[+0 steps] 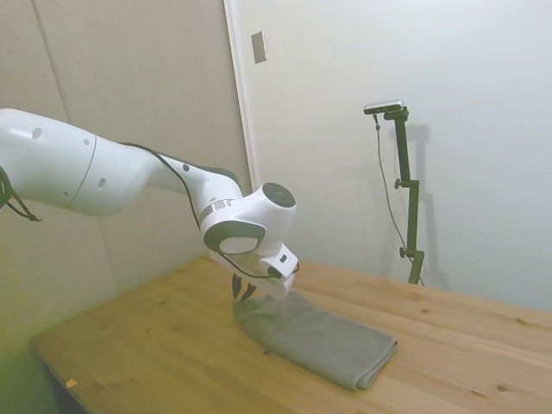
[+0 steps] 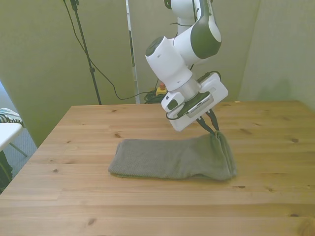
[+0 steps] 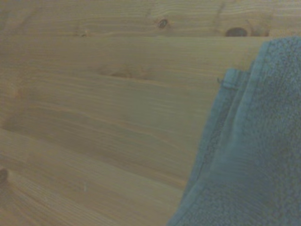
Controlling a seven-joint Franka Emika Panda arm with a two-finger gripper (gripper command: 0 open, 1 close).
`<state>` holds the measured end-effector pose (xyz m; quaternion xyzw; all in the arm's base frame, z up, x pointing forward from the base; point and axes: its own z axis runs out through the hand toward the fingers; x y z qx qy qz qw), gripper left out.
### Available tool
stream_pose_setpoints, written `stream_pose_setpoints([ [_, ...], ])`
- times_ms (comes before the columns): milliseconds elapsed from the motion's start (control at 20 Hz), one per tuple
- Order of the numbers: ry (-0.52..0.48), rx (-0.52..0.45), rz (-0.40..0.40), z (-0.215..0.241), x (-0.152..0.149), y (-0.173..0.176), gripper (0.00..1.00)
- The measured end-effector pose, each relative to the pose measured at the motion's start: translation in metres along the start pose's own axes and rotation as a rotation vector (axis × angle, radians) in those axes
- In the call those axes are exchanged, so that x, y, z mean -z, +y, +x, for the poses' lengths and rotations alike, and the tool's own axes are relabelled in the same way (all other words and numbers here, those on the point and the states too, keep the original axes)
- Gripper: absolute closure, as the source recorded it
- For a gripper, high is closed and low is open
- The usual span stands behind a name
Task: Unfold the towel
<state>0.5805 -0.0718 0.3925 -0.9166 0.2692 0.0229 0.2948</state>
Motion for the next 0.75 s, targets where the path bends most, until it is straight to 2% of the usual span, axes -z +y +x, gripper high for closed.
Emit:
stream_pose_setpoints([
  [150, -0.002, 0.004, -0.008, -0.004, -0.002, -0.007, 0.0],
  [250, 0.025, -0.034, -0.039, -0.006, 0.008, -0.01, 0.0],
  [500, 0.187, -0.143, -0.213, -0.015, 0.032, -0.019, 0.0],
  [750, 0.312, -0.242, -0.409, -0.077, 0.025, -0.026, 0.0],
])
